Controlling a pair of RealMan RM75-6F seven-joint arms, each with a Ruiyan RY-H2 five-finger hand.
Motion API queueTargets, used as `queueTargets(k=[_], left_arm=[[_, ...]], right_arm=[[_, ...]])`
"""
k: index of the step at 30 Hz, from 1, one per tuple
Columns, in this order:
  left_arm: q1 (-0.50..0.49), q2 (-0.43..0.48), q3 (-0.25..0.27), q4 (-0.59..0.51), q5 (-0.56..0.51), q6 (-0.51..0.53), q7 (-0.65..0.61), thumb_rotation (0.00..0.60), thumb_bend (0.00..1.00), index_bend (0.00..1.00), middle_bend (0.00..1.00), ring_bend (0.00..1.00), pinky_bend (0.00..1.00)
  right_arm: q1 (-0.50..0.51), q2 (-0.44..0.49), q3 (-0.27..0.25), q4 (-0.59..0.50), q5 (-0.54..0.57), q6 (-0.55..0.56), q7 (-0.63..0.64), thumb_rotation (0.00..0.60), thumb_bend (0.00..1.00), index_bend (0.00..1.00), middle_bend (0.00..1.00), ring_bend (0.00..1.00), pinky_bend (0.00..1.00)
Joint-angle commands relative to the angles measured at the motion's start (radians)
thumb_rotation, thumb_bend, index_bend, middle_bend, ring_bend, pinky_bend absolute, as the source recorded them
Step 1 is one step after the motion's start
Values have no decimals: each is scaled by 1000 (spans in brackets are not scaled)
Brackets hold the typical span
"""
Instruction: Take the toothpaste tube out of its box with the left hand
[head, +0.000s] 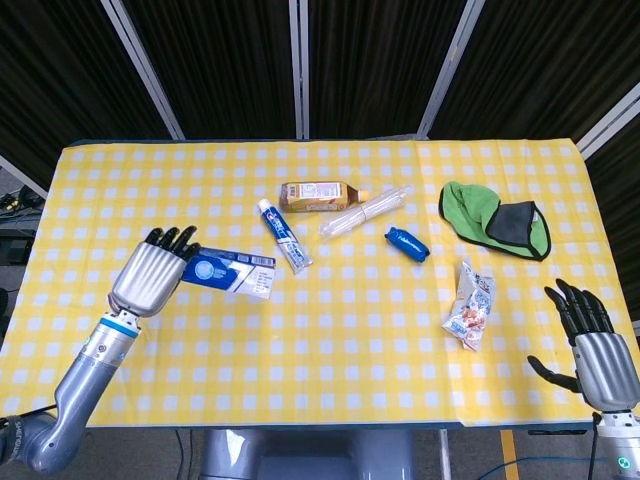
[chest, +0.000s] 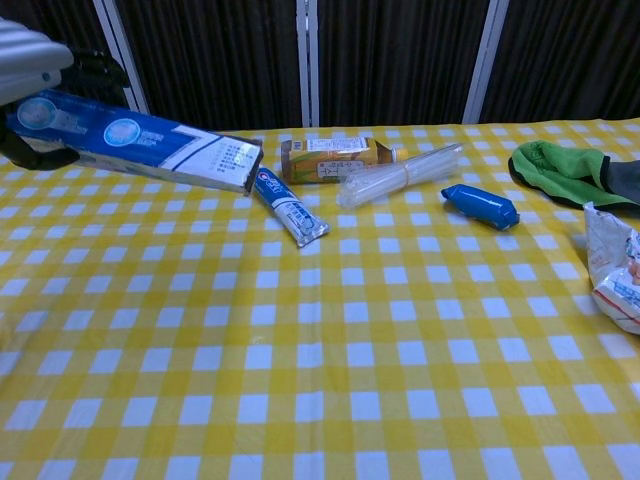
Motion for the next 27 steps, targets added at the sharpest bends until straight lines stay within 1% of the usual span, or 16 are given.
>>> queueTargets(k=[1, 2, 4, 6, 11, 15, 17, 21, 27], left_arm=[[13, -48, 13, 17, -40, -42, -82, 600, 304, 125, 0, 16, 83], [15, -53, 14, 17, -50, -49, -98, 600, 277, 94, 0, 3, 48], [19, -59, 17, 11, -70, -62, -130, 600, 243, 60, 0, 0, 10], [31, -65, 18, 12, -74, -53, -159, 600, 215, 51, 0, 0, 0], [93, -95, 47, 66, 2, 23, -270, 600, 209, 47, 0, 0, 0], [161, -120, 89, 135, 99, 124, -325, 600, 209, 47, 0, 0, 0], [189, -130, 104, 161, 131, 169, -337, 600, 208, 47, 0, 0, 0], [275, -159, 152, 243, 218, 290, -385, 600, 207, 28, 0, 0, 0], [370, -162, 191, 306, 256, 380, -456, 600, 197, 0, 0, 0, 0]], right_arm=[[1, -2, 1, 2, 2, -2, -3, 600, 84, 33, 0, 0, 0], [2, -3, 1, 3, 2, -3, -5, 600, 84, 33, 0, 0, 0], [3, -4, 0, 4, 2, -6, -8, 600, 84, 33, 0, 0, 0], [4, -6, -2, 6, 1, -10, -12, 600, 84, 33, 0, 0, 0], [7, -15, -4, 12, 2, -20, -27, 600, 84, 33, 0, 0, 0], [9, -22, -5, 15, 4, -26, -43, 600, 84, 33, 0, 0, 0], [10, -24, -6, 16, 4, -27, -49, 600, 84, 33, 0, 0, 0], [11, -30, -8, 18, 3, -31, -67, 600, 84, 33, 0, 0, 0], [13, -39, -10, 22, 0, -34, -87, 600, 84, 33, 0, 0, 0]])
